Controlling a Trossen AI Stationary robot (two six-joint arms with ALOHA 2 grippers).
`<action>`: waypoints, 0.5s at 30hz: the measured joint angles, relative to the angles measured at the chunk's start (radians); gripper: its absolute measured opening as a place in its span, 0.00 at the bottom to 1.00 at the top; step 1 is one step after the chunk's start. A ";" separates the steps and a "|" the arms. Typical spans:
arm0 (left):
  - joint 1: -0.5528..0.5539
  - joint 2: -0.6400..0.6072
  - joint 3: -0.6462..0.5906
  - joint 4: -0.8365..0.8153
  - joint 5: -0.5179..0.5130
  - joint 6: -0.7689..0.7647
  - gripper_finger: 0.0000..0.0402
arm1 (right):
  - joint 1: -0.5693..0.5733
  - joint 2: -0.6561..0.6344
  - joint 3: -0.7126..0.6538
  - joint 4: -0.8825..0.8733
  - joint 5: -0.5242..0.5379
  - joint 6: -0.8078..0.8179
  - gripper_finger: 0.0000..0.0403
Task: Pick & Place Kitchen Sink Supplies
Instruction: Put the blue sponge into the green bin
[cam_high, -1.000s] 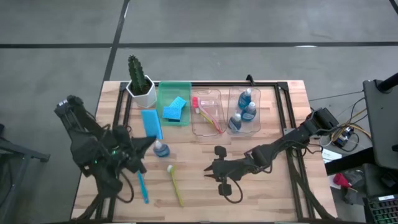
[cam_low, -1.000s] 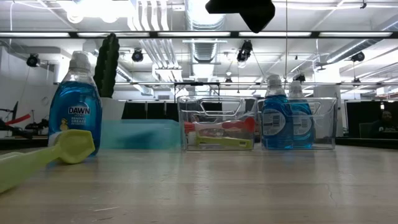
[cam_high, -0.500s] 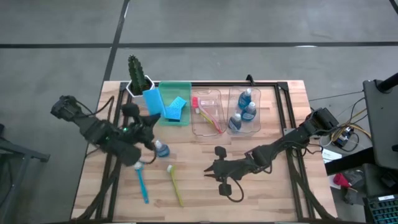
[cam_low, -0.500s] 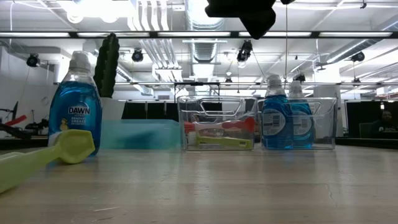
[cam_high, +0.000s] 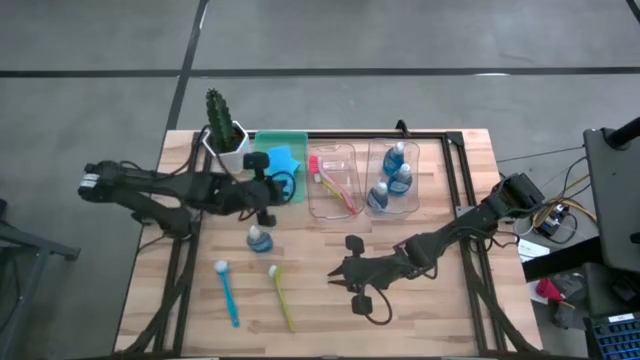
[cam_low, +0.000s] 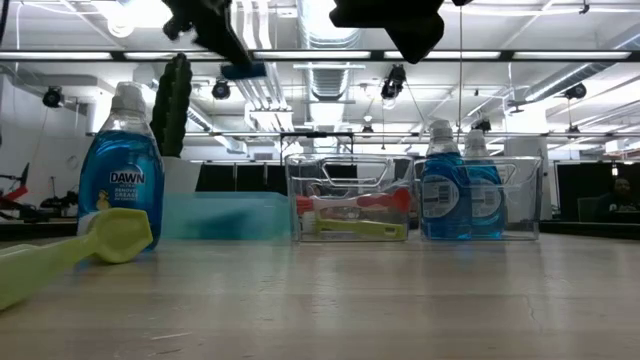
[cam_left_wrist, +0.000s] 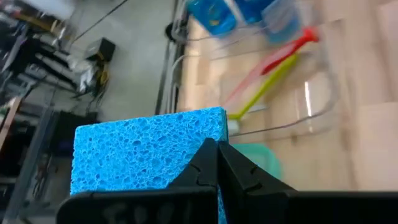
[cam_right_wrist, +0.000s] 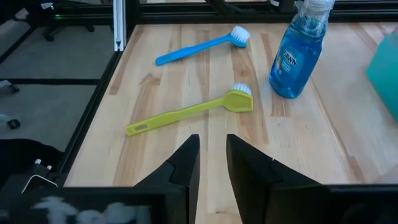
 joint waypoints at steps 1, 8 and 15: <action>0.028 0.000 -0.027 0.035 0.002 0.010 0.00 | 0.000 0.000 0.000 0.000 0.000 0.000 0.19; 0.198 0.000 -0.180 0.157 0.127 0.019 0.00 | 0.000 0.000 0.000 0.000 -0.002 -0.001 0.22; 0.337 0.000 -0.286 0.332 0.330 0.032 0.00 | 0.000 0.000 0.000 0.003 -0.001 0.012 0.22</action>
